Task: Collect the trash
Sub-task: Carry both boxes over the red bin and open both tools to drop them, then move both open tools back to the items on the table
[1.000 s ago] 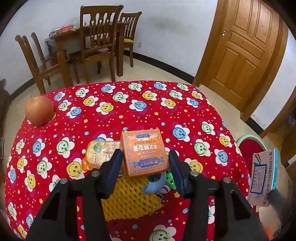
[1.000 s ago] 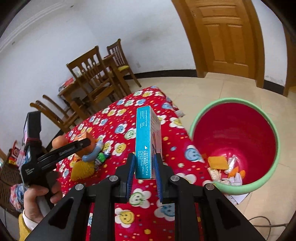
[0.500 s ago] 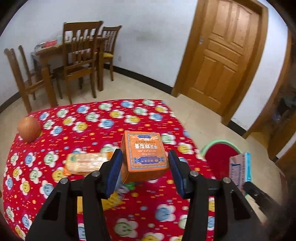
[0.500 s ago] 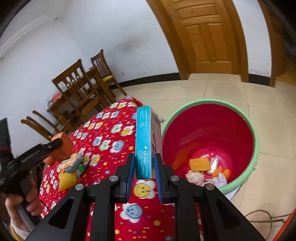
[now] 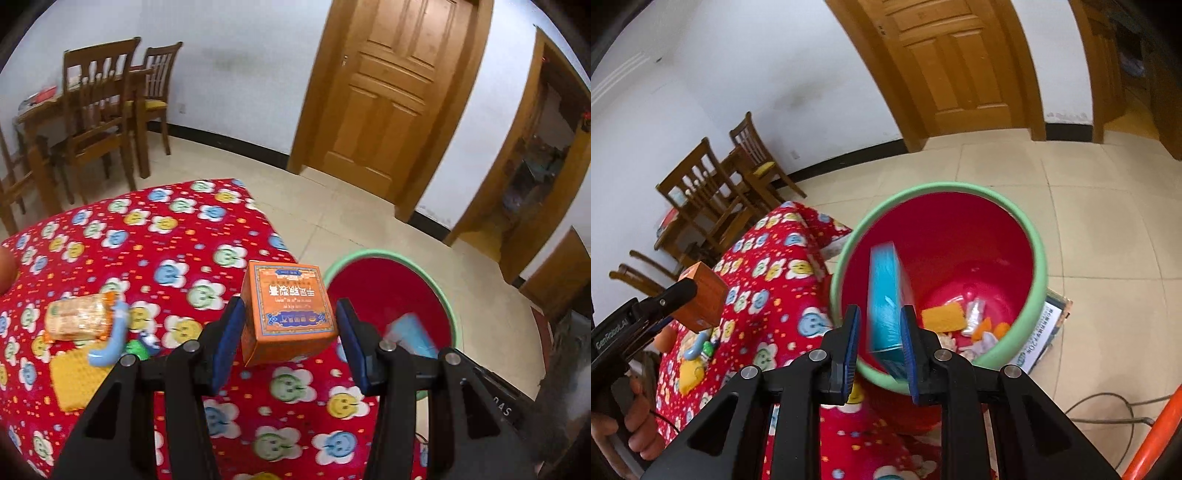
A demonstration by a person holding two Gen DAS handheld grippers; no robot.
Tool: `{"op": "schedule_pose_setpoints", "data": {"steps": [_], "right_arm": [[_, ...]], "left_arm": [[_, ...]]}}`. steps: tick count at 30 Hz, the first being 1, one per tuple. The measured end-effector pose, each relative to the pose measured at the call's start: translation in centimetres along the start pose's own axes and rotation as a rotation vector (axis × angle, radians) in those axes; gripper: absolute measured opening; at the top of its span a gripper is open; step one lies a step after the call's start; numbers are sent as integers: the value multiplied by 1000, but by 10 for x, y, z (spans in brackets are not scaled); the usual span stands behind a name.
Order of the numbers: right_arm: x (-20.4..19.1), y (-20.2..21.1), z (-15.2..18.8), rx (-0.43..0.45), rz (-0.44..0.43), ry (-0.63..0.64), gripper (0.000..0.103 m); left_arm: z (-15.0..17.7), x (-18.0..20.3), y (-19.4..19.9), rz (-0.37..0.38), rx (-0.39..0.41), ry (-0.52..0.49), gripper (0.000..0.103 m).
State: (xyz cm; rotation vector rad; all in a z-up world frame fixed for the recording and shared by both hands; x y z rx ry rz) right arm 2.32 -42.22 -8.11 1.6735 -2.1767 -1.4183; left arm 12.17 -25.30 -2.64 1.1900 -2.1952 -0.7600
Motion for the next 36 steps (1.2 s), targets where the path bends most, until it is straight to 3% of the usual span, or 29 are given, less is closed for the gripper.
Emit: {"op": "schedule_pose_setpoints", "data": {"steps": [13,17,21,36], "right_arm": [[23,13,-2,19,16,-45,24],[29,18,-3,26,25,-56,28],[35,23,-4,36,30,-68,30],[22,31,-3,42,5,-51,31]], "left_arm": [[9,53,-33,80,-53,-70,51],[11,68,-44,121,-71,-90,52],[10,78,-46,132,-70,-103,63],[13,52,-25,78,-58,-68,64]]}}
Point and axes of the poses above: each gripper's, at about its wrist camera, not at the fingertips, and y roughly against the way its jaws point, x to its right, z to its underside, the point moved 7 cm from there along -y, roughly the way its jaws point, and after that the axes turned 4 degrees about -y, right-handed, at the moved point
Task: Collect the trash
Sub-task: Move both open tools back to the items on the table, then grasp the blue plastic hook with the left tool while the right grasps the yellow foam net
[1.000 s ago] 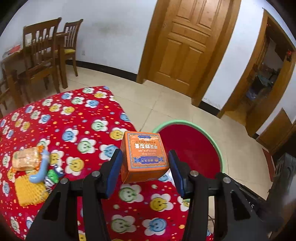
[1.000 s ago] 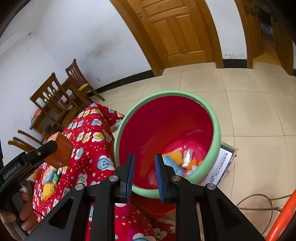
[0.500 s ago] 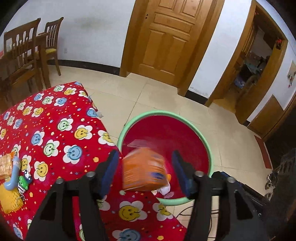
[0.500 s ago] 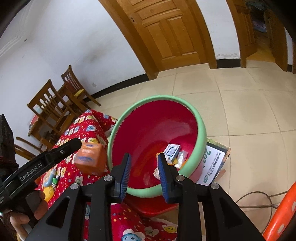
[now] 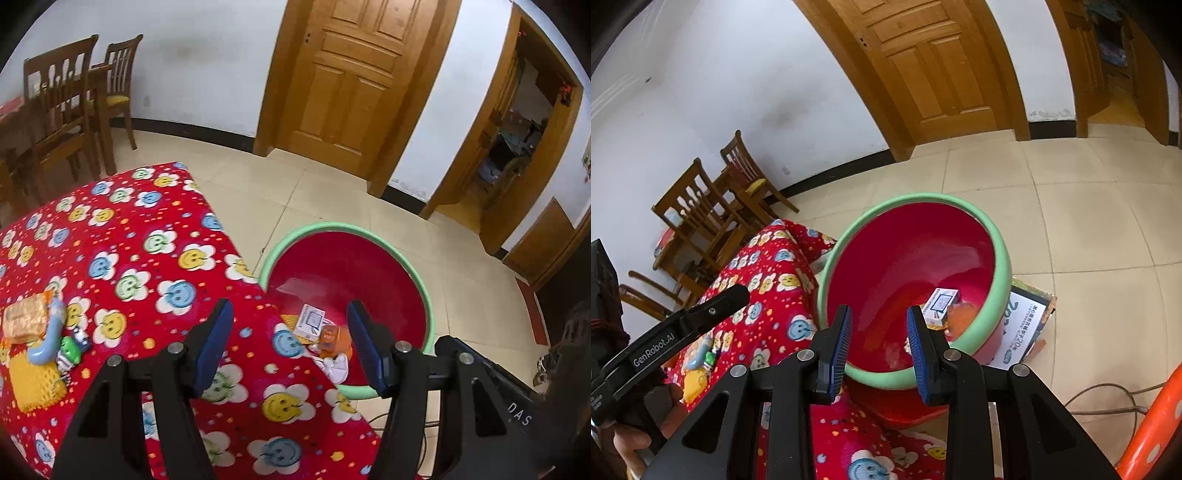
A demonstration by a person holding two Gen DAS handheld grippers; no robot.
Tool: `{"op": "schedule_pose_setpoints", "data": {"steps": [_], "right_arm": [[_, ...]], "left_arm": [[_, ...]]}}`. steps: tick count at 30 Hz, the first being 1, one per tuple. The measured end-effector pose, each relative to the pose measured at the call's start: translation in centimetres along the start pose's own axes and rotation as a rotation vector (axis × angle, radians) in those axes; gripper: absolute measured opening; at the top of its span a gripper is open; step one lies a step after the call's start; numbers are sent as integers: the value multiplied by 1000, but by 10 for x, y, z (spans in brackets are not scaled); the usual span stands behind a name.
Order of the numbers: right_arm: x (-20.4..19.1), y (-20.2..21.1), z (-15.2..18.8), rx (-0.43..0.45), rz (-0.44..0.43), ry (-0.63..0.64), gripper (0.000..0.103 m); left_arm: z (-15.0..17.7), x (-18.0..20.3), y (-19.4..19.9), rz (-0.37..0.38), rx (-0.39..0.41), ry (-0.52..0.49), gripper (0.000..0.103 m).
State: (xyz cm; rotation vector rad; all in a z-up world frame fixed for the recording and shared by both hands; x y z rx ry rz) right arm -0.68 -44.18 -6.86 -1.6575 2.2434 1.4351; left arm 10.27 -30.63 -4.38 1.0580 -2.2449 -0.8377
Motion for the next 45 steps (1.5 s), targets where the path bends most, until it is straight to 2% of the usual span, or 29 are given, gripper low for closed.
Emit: {"op": "schedule_pose_setpoints", "data": {"steps": [7,11,19,27,32,36,39,41,45], "right_arm": [[-17,-2,5,-14,-22,27,33],[-31,-5,11,-27,-43,45,40],[-50,-10,19,-41,-63,80,40],[-59,-14,24,-56,-64,93,41],[-63,-18,27,-66,-64,102,41],[-68,-21,30,-75,-66,107,41],[-71,-23,32,-81,-66,115,41],[-73,-23,32,-82,-66,120,41],[-77,-24,34,-85,-66,128,41]], "left_arm": [[6,-31,19,-66,17,19,64],[9,-55,30,-110,29,39,64],[18,-113,44,-205,31,102,64],[33,-160,51,-263,22,165,63],[44,-178,46,-296,-9,181,55],[53,-185,35,-289,-42,194,49],[58,-189,30,-286,-62,204,39],[60,-191,28,-278,-64,211,27],[61,-193,30,-250,-55,224,21]]}}
Point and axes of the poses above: each gripper's, at about its wrist camera, not at the fingertips, and y roughly against the way its jaws point, x to its right, z to its underside, the point moved 7 cm from there along -y, roughly the way its jaws point, and after that the axes turned 4 degrees about -y, right-handed, at the moved point
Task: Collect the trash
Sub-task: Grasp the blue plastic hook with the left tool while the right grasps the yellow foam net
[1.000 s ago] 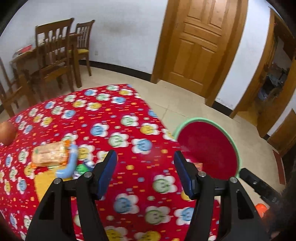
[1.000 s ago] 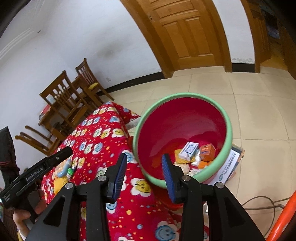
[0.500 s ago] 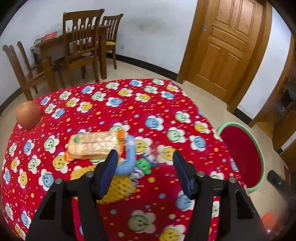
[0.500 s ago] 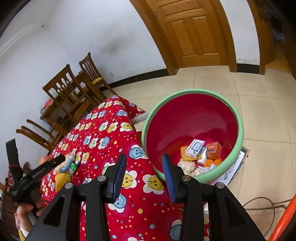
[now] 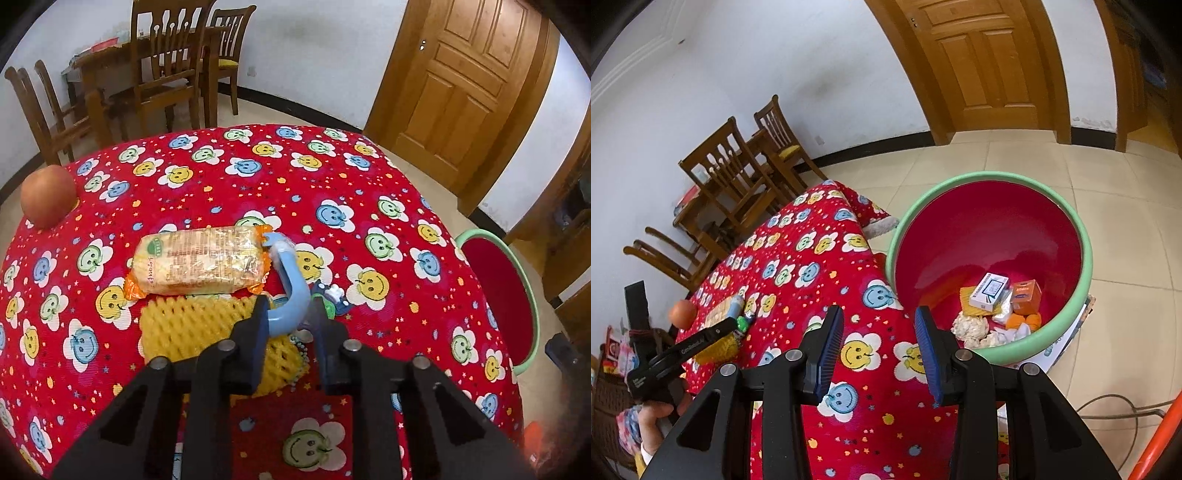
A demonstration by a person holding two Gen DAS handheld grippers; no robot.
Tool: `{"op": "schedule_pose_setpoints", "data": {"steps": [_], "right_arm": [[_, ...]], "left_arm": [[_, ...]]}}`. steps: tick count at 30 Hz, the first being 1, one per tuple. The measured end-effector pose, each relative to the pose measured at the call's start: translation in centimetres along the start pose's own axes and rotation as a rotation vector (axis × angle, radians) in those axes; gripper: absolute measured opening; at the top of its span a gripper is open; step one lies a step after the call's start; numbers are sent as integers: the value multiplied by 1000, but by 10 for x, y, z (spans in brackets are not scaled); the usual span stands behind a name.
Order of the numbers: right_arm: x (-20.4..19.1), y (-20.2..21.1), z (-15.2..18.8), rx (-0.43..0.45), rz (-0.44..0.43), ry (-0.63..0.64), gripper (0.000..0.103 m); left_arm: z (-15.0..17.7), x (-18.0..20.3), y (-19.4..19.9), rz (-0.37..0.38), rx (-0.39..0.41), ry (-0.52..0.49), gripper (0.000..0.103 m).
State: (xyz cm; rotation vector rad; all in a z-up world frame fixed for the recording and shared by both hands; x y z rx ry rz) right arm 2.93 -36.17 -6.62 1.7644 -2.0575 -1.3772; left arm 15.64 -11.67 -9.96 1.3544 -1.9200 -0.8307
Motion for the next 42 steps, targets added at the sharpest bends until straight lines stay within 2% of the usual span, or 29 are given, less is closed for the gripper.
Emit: {"op": "schedule_pose_setpoints", "data": {"steps": [11,21,29,42], "right_arm": [[-34,-8,10,-26,-31,61,41],[-83,-20,29,-67,-81,144,41],[-118,-25,46,-95,-117,208,41],[-191,-59,82,-200,-201,344,41]], "left_arm": [[-2,-4,38,90,71,38,21],[-2,-35,86,163,144,132,20],[4,-69,119,127,209,171,19],[31,-126,127,23,196,247,19]]}}
Point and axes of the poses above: each gripper's, at about its wrist camera, not at the fingertips, and y roughly against the way its jaws point, x to its right, z to its underside, the point moved 7 cm from there along -y, roughly the way its jaws point, and after that the axes turned 4 degrees about -y, right-handed, at the moved point
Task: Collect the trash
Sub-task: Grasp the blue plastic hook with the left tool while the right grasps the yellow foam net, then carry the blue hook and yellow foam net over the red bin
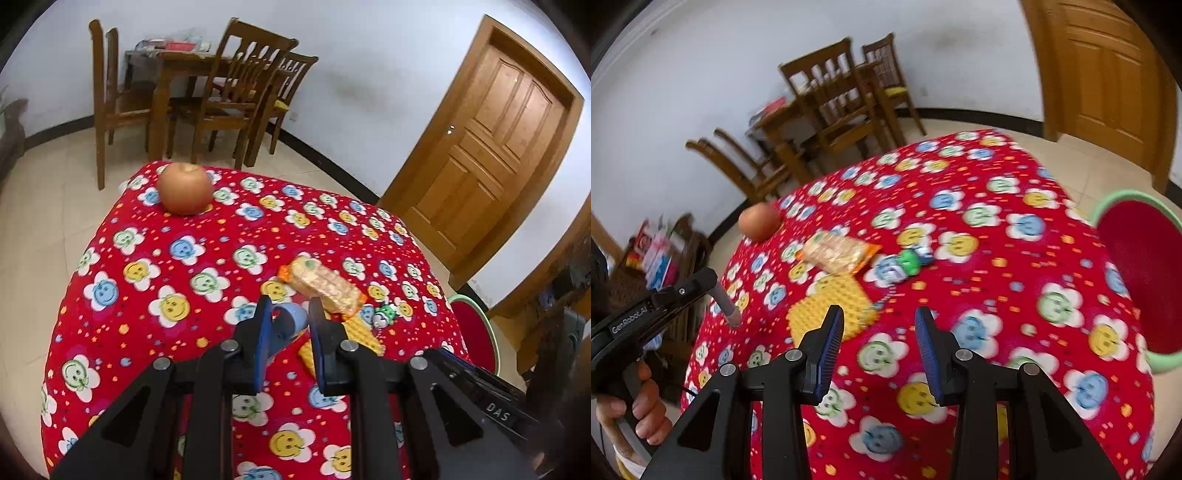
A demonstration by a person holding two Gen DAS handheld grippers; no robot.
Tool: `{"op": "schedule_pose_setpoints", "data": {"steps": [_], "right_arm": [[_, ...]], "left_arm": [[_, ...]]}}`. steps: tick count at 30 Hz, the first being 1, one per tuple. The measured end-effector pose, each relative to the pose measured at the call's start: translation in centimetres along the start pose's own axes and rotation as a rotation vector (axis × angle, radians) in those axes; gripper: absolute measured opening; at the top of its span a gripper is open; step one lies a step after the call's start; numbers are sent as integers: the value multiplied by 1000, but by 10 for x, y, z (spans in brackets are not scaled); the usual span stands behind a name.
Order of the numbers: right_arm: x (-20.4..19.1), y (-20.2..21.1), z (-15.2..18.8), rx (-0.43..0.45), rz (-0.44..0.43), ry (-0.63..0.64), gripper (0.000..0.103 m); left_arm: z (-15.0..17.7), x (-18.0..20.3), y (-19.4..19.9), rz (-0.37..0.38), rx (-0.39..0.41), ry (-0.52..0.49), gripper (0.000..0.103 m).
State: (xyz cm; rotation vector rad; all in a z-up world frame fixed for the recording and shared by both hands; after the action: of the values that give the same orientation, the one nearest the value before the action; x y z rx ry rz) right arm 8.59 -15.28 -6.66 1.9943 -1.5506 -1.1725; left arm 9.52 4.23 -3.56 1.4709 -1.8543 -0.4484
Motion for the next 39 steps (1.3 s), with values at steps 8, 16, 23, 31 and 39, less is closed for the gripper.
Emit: {"op": "schedule_pose_setpoints", "data": {"steps": [8,16,23,31,39], "right_arm": [[-37,-38,0,-91,-20,146,41],[-41,-77,-5,-166,-4,218,41],[-38,-95,-8,-191,8,243,39],[-49,-87,-10,-134,19,299,11],[-54,-44,-28,-45,-70,236,10]], "left_arm": [[6,-25,-2,-58,-17,27,19],[13,-38,-10,-65,-44,52,19],[16,-36,-14,-65,-57,48,19],[15,-29,-13,-61,-58,38,19],[12,-16,-5,-47,-43,18,19]]}}
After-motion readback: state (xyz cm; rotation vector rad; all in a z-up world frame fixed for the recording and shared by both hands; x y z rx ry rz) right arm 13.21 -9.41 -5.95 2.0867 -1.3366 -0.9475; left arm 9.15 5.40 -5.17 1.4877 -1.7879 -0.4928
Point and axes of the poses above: each gripper's, at about its wrist camera, not at the fingertips, and y roughly against the way its jaws point, x to its right, z to its underside, the point moved 7 cm from there along -y, roughly the way its jaws point, and after that the axes turned 4 degrees about -y, right-handed, at the moved point
